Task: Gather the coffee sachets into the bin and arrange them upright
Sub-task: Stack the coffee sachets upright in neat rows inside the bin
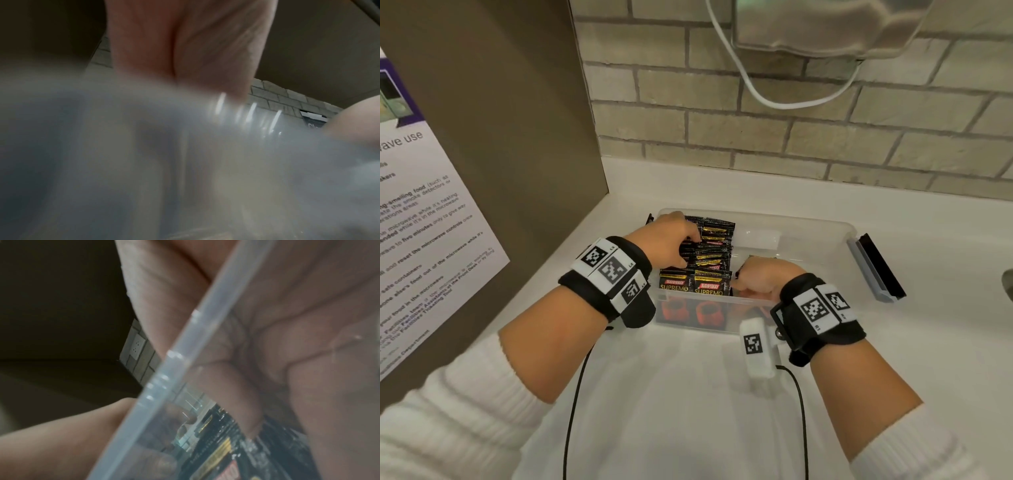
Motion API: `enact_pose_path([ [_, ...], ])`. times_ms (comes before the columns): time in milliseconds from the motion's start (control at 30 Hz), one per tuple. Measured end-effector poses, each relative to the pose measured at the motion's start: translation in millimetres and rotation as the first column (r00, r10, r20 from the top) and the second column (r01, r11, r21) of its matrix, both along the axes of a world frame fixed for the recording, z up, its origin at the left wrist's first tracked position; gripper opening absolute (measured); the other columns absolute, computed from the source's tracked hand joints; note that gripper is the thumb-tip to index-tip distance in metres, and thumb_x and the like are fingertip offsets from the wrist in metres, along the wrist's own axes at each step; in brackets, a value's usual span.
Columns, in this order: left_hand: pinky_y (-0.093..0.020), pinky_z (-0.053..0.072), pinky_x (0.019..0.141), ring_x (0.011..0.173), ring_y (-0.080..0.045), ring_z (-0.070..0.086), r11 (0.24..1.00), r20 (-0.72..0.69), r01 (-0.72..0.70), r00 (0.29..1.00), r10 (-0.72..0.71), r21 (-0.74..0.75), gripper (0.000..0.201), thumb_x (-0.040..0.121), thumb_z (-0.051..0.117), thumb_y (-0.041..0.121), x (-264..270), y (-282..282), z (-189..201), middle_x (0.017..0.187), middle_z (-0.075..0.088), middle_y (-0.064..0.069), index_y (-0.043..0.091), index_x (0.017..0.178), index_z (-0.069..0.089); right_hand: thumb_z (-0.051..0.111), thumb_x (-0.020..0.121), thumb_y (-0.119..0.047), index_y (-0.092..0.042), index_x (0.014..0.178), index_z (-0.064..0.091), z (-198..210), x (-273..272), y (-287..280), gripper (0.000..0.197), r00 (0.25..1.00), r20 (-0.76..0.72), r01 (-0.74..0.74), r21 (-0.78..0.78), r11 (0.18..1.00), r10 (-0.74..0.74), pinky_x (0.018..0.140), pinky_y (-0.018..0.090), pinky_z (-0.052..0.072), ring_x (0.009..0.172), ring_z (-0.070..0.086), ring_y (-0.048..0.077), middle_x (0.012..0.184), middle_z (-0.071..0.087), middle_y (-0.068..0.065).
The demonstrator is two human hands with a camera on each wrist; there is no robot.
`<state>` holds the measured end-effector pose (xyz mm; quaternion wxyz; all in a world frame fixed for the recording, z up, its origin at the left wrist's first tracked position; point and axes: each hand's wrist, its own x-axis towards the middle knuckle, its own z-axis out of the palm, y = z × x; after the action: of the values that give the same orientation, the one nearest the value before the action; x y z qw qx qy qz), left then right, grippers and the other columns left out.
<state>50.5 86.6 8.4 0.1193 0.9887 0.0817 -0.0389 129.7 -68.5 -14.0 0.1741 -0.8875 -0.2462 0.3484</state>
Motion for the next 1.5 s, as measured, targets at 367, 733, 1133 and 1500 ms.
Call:
enact_pose_path([
  [367,-0.060,0.009,0.113,0.143,-0.031,0.006,0.948,-0.403,0.217,0.909,-0.109,0.232,0.048,0.100,0.028,0.011,12,-11,-4,0.157,0.013,0.007,0.031,0.144,0.030,0.043,0.093,-0.002,-0.007,0.077,0.054,3,-2,0,0.020,0.998,0.026,-0.056,-0.088,0.995,0.059,0.051,0.020,0.032,0.058,0.042,0.009,0.068,0.048,-0.001],
  [733,-0.046,0.029,0.111,0.131,-0.030,0.034,0.992,-0.321,0.098,0.945,-0.067,0.081,0.050,0.098,0.029,0.007,14,-5,-3,0.147,0.037,-0.008,0.025,0.145,0.030,0.041,0.089,0.009,-0.005,0.078,0.053,-5,7,6,0.022,0.976,-0.186,0.132,0.082,0.988,-0.115,0.071,0.025,0.046,0.076,0.053,0.020,0.085,0.057,0.010],
  [1133,-0.013,0.036,0.093,0.111,-0.002,0.051,0.903,0.119,0.012,0.992,0.044,-0.429,0.032,0.096,0.046,0.017,-22,-18,17,0.128,0.056,0.006,0.022,0.127,0.053,0.037,0.097,-0.001,-0.004,0.135,0.042,28,36,-74,0.038,0.919,-0.218,0.376,0.233,0.897,-0.329,0.094,0.040,0.043,0.118,0.052,0.029,0.132,0.053,0.017],
  [1500,-0.008,0.043,0.058,0.062,0.008,0.055,0.752,0.141,0.160,0.986,-0.090,-0.639,0.018,0.077,0.073,0.021,-24,-61,-22,0.068,0.064,0.021,0.038,0.078,0.069,0.056,0.085,-0.051,-0.010,0.139,0.034,-8,50,-72,0.071,0.945,0.293,-0.054,-0.289,0.956,0.142,0.099,0.033,0.040,0.121,0.046,0.028,0.139,0.044,0.012],
])
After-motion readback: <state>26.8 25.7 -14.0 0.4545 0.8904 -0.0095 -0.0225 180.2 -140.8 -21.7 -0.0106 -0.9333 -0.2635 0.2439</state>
